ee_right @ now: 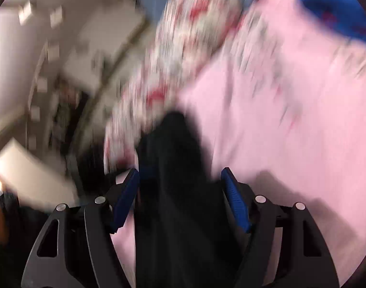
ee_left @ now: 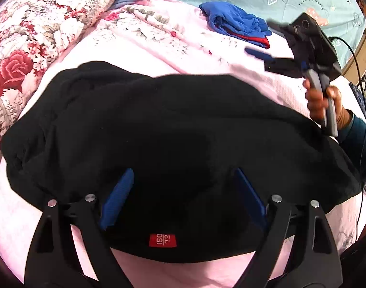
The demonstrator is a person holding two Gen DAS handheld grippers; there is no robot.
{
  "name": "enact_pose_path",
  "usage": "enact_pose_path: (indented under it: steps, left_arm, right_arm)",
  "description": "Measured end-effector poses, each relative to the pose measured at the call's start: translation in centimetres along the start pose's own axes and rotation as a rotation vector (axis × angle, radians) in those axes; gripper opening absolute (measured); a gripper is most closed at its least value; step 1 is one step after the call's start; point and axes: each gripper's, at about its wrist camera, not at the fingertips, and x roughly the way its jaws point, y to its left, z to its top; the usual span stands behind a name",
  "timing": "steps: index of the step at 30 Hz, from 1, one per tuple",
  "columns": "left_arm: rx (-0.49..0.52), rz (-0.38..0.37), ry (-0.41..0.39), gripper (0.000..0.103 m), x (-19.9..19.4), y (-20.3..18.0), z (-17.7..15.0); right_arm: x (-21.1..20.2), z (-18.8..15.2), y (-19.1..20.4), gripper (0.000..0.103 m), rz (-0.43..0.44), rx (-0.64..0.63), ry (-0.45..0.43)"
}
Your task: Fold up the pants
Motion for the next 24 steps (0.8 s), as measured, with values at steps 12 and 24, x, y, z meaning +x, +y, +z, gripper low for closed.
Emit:
enact_pose_path:
  steps: [12,24]
  left_arm:
    - [-0.290,0.071,-0.209,0.088,-3.8,8.0,3.7]
    - [-0.422,0.295,-0.214,0.087,-2.3,10.9,3.9]
  right_arm:
    - [2.2,-0.8,6.9,0.073,-0.117,-0.095,0.064]
    - [0.1,-0.7,2.4,0.061,-0.345,0.187,-0.066]
